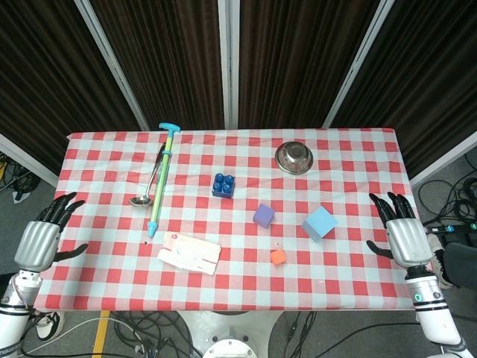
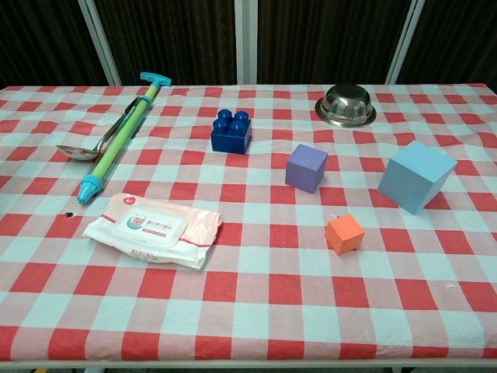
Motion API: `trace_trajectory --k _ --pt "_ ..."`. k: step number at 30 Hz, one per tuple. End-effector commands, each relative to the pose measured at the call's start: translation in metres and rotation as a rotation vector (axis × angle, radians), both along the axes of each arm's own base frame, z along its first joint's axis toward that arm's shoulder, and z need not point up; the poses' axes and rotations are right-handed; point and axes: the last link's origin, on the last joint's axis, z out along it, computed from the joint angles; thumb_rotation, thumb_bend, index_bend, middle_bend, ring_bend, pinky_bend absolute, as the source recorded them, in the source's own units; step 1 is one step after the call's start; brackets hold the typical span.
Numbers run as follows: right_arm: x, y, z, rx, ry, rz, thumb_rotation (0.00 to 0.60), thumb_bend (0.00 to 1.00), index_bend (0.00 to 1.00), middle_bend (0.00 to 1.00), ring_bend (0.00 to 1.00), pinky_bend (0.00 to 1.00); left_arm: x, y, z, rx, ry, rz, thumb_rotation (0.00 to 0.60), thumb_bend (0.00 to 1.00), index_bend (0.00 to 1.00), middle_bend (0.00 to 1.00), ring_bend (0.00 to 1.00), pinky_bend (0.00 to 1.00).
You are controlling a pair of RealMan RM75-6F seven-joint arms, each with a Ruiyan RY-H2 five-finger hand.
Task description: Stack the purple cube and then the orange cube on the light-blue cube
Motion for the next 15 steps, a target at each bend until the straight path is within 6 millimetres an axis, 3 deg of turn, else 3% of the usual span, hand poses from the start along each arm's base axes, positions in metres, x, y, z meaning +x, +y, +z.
trace_trajectory --k 1,10,15 --pt "0.000 0.000 0.000 0.002 0.000 0.001 0.600 0.08 0.00 0.18 0.00 0.02 -0.001 0.000 0.000 -0.009 0.000 0.006 0.600 0.09 0.22 0.20 0.12 0.27" --pt "0.011 -0.009 0.002 0.032 0.045 0.041 0.600 0.08 0.00 0.18 0.00 0.02 -0.001 0.000 0.001 -0.026 -0.008 0.016 0.600 0.09 0.22 0.20 0.12 0.27" --pt "0.043 -0.044 0.001 0.141 0.137 0.157 0.600 0.07 0.00 0.19 0.00 0.02 -0.005 0.001 0.003 -0.021 -0.010 0.032 0.600 0.09 0.22 0.20 0.12 0.27"
